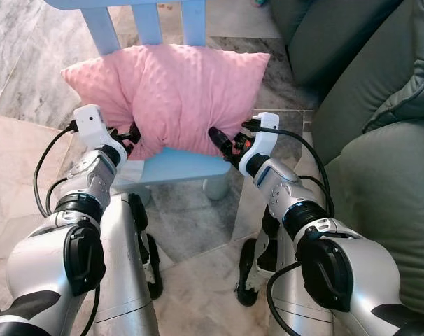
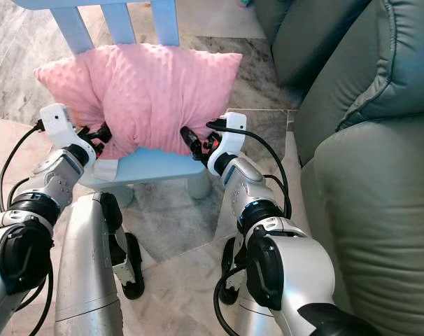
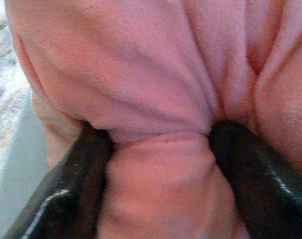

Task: Move the pillow to the sofa

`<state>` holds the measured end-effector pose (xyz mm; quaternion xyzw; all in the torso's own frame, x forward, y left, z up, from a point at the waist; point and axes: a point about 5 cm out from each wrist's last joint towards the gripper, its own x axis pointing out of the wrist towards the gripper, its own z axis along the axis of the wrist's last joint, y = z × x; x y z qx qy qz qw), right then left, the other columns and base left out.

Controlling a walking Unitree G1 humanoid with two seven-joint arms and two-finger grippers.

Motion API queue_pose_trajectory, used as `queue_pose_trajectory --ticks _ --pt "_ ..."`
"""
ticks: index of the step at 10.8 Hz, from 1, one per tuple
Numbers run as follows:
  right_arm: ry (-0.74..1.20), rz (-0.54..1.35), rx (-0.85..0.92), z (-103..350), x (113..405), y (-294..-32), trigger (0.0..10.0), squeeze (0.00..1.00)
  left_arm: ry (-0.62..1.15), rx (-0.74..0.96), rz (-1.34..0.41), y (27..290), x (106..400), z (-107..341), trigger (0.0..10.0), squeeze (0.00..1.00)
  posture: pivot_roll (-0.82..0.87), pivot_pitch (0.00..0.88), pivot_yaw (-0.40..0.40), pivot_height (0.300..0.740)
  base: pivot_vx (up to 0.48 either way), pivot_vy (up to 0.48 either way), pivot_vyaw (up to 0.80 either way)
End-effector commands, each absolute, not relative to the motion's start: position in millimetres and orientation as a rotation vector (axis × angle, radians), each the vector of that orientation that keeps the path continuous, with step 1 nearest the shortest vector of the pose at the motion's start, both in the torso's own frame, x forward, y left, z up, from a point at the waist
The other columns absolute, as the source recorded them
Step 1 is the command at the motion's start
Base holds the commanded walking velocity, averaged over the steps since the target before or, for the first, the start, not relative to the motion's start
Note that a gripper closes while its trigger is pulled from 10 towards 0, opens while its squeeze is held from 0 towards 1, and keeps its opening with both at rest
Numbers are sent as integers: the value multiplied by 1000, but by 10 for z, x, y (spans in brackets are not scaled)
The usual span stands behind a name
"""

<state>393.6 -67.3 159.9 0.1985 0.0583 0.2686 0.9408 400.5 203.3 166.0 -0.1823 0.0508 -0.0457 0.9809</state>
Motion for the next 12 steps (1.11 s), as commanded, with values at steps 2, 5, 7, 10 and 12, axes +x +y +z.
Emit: queue_pose_trajectory --ticks 2,5,7,10,12 --pt "176 584 384 1441 3858 -590 0 0 188 -380 -153 1881 3950 1448 0 0 56 512 -36 467 0 0 0" --pt "169 558 359 1432 3869 -657 0 0 181 -349 -118 1960 3931 1425 0 0 54 510 -37 467 0 0 0" --pt "169 546 348 1422 3873 -695 0 0 177 -325 -89 2026 3919 1417 0 0 55 510 -38 467 0 0 0" --pt "170 542 339 1416 3872 -696 0 0 179 -291 -59 2080 3912 1417 0 0 57 514 -37 467 0 0 0" --pt "170 543 337 1416 3871 -692 0 0 179 -287 -56 2084 3912 1418 0 0 57 514 -38 467 0 0 0"
